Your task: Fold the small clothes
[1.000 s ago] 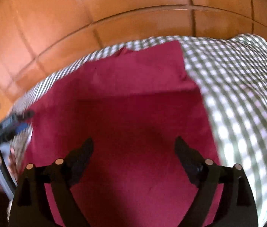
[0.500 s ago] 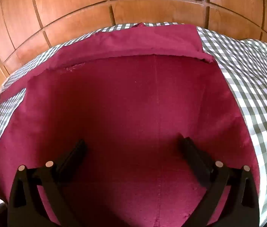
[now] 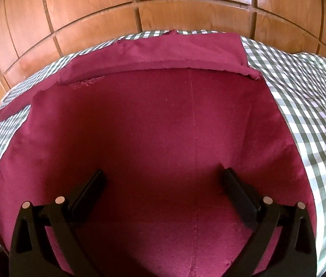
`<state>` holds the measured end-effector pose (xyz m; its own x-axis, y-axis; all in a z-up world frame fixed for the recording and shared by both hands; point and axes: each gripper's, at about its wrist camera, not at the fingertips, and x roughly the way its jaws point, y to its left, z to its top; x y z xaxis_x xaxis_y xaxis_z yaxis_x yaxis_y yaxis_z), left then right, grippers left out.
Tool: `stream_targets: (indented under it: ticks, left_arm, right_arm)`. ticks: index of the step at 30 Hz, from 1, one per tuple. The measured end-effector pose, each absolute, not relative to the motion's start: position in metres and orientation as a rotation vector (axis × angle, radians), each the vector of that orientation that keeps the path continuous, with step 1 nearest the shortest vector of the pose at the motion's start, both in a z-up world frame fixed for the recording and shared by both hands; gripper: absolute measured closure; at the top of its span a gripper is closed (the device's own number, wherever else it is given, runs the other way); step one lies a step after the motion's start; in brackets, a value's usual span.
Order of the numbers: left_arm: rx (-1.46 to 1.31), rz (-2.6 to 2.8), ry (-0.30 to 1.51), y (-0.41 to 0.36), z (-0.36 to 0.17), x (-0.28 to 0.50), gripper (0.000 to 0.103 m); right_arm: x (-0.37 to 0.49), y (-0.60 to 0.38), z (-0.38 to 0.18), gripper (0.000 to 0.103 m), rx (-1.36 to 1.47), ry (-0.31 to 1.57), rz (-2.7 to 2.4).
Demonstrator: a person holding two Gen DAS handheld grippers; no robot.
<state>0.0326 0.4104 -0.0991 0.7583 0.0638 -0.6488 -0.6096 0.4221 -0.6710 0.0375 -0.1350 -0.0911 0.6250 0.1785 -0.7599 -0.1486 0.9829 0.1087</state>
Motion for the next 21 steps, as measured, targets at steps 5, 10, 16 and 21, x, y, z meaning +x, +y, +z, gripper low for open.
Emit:
stream_targets:
  ticks: [5, 10, 16, 21]
  left_arm:
    - [-1.162, 0.488, 0.583, 0.456, -0.111, 0.056, 0.022]
    - [-1.143, 0.514, 0.624, 0.477, -0.115, 0.084, 0.031]
    - [-1.047, 0.445, 0.667, 0.473, -0.100, 0.108, 0.098]
    - [-0.954, 0.160, 0.597, 0.404, -0.050, 0.123, 0.098]
  right_arm:
    - [0.038, -0.134, -0.091, 0.002, 0.034, 0.872, 0.181]
    - [0.038, -0.133, -0.091, 0.002, 0.029, 0.869, 0.172]
    - [0.039, -0.132, -0.091, 0.002, 0.025, 0.870, 0.166]
    - [0.039, -0.133, -0.092, 0.002, 0.030, 0.869, 0.169]
